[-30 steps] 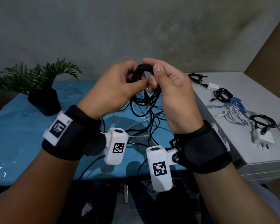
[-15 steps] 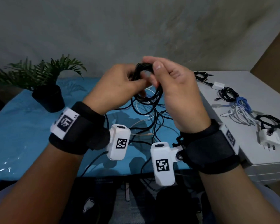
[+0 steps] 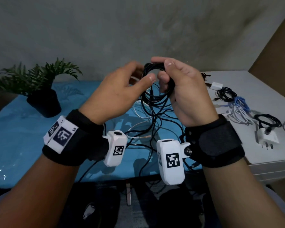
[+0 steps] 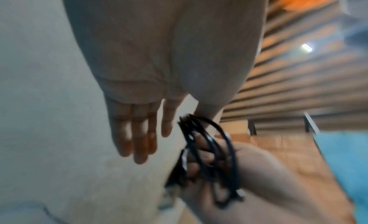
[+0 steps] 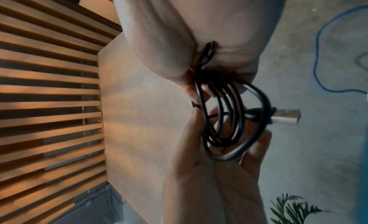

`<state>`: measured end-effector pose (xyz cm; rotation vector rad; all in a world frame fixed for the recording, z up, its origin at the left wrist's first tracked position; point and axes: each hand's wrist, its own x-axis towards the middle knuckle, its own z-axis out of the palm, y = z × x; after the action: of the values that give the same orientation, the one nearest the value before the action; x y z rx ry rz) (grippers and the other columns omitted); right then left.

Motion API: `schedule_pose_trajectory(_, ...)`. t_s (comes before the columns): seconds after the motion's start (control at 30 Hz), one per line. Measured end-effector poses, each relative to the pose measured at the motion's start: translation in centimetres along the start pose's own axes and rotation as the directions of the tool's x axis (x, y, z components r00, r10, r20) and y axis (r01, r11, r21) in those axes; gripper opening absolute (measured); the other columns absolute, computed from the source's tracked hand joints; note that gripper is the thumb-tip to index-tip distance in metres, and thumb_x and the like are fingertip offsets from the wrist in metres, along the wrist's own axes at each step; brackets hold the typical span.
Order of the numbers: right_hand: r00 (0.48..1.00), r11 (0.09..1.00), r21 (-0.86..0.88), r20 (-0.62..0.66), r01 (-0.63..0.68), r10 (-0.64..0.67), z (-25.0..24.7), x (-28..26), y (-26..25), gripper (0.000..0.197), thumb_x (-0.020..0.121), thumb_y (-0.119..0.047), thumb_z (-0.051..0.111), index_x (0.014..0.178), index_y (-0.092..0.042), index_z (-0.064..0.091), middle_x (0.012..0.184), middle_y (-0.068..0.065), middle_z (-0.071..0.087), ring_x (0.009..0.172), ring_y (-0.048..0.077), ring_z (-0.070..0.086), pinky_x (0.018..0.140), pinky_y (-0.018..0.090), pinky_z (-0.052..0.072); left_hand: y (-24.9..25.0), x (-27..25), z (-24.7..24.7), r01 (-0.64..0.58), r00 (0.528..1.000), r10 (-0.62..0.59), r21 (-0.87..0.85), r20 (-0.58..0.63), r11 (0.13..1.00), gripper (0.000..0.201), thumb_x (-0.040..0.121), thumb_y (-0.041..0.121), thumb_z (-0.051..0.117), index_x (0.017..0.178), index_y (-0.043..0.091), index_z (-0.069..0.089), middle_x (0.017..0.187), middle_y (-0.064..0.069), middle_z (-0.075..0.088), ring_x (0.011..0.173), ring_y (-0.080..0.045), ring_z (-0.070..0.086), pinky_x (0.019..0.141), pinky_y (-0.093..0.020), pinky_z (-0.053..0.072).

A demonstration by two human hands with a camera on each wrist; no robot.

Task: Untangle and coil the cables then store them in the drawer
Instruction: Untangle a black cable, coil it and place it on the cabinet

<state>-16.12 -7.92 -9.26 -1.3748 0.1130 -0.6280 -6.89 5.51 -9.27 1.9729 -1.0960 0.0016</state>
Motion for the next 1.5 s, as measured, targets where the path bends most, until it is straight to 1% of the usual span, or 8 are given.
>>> schedule_pose_trajectory(0.13, 0.998, 0.991, 0.124, 0.034, -0.052, 0.048, 0.6, 0.0, 0.0, 0.029, 0.108, -0.012, 0.041, 0.110, -0.002, 0.068, 0.063, -0.001, 0.046, 0.058, 0.007, 0.048, 0.054, 0.017, 0.043, 0.4, -0.1, 0.7, -0.005, 0.999, 0.020, -0.473, 0.027, 0.881, 0.024, 0.104, 0.023, 0.049, 0.110, 0.006, 0.065, 0.083, -0.003, 0.063, 0.075, -0.019, 0.060, 0.071, -0.032, 0.054)
schedule_pose_trajectory(0.2, 0.999, 0.995, 0.094, 0.037, -0.042, 0.038, 0.4, 0.1, 0.0, 0.029, 0.108, -0.014, 0.042, 0.112, -0.003, 0.069, 0.067, -0.001, 0.048, 0.062, 0.006, 0.047, 0.058, 0.018, 0.041, 0.8, -0.2, 0.8, 0.012, 1.000, -0.005, -0.449, 0.017, 0.893, 0.026, 0.108, 0.025, 0.046, 0.104, 0.012, 0.067, 0.074, 0.000, 0.052, 0.063, -0.012, 0.045, 0.055, -0.026, 0.041)
schedule_pose_trajectory(0.43, 0.989, 0.985, 0.160, 0.143, -0.063, 0.040, -0.1, -0.1, -1.0, 0.030, 0.107, -0.009, 0.041, 0.122, 0.004, 0.063, 0.074, 0.004, 0.058, 0.067, 0.011, 0.050, 0.063, 0.019, 0.044, 0.8, -0.5, 1.2, -0.103, 0.974, 0.100, -0.002, -0.205, 0.995, 0.027, 0.108, 0.038, 0.043, 0.099, 0.015, 0.055, 0.066, 0.024, 0.055, 0.060, 0.002, 0.049, 0.058, -0.020, 0.036)
schedule_pose_trajectory(0.53, 0.964, 0.989, 0.149, 0.264, -0.016, -0.024, -0.9, -0.2, -2.0, 0.034, 0.105, -0.003, 0.039, 0.133, 0.005, 0.056, 0.088, 0.011, 0.068, 0.075, 0.016, 0.056, 0.073, 0.023, 0.050, 0.7, -0.3, 1.0, -0.159, 0.952, 0.128, -0.092, -0.277, 0.983, 0.028, 0.108, 0.037, 0.041, 0.104, 0.012, 0.053, 0.071, 0.014, 0.053, 0.064, -0.003, 0.048, 0.061, -0.034, 0.042)
schedule_pose_trajectory(0.67, 0.885, 0.990, 0.132, 0.455, 0.044, -0.100, -2.1, -0.6, -2.9, 0.045, 0.100, 0.009, 0.032, 0.143, 0.003, 0.043, 0.111, 0.015, 0.070, 0.095, 0.019, 0.066, 0.084, 0.029, 0.054, 1.7, -0.2, 0.4, -0.223, 0.956, 0.141, -0.325, -0.256, 0.919, 0.020, 0.110, 0.022, 0.037, 0.102, 0.011, 0.050, 0.070, 0.004, 0.045, 0.058, -0.004, 0.040, 0.054, -0.019, 0.036)
schedule_pose_trajectory(1.03, 0.888, 0.625, -0.639, 0.240, 0.449, -0.393, -2.0, 0.2, -1.3, 0.012, 0.100, -0.015, 0.060, 0.101, -0.006, 0.069, 0.093, 0.003, 0.067, 0.084, 0.017, 0.064, 0.078, 0.044, 0.054, 3.0, -0.6, 0.2, -0.013, 0.998, -0.031, -0.671, -0.053, 0.742, 0.024, 0.111, 0.028, 0.033, 0.092, 0.017, 0.042, 0.071, -0.009, 0.018, 0.056, -0.022, 0.017, 0.043, -0.033, 0.017)
schedule_pose_trajectory(1.23, 0.985, 0.980, -0.127, 0.104, 0.151, -0.138, 0.0, -0.5, -1.3, 0.012, 0.101, -0.005, 0.057, 0.094, -0.007, 0.066, 0.077, 0.012, 0.068, 0.066, 0.023, 0.065, 0.062, 0.032, 0.056, 2.3, -0.1, 0.2, -0.155, 0.966, 0.042, -0.440, -0.257, 0.884, 0.023, 0.110, 0.026, 0.040, 0.090, 0.017, 0.047, 0.071, -0.004, 0.042, 0.059, -0.011, 0.042, 0.053, -0.026, 0.038)
schedule_pose_trajectory(1.5, 0.946, 0.917, 0.312, 0.282, -0.249, 0.160, 0.4, -0.6, -1.2, 0.019, 0.100, -0.011, 0.046, 0.100, -0.009, 0.064, 0.077, 0.000, 0.071, 0.072, 0.012, 0.069, 0.067, 0.022, 0.051, 1.4, 0.3, -0.2, -0.182, 0.950, 0.099, -0.270, -0.295, 0.946, 0.027, 0.107, 0.036, 0.043, 0.090, 0.016, 0.050, 0.076, -0.018, 0.047, 0.066, -0.016, 0.044, 0.060, -0.042, 0.039)
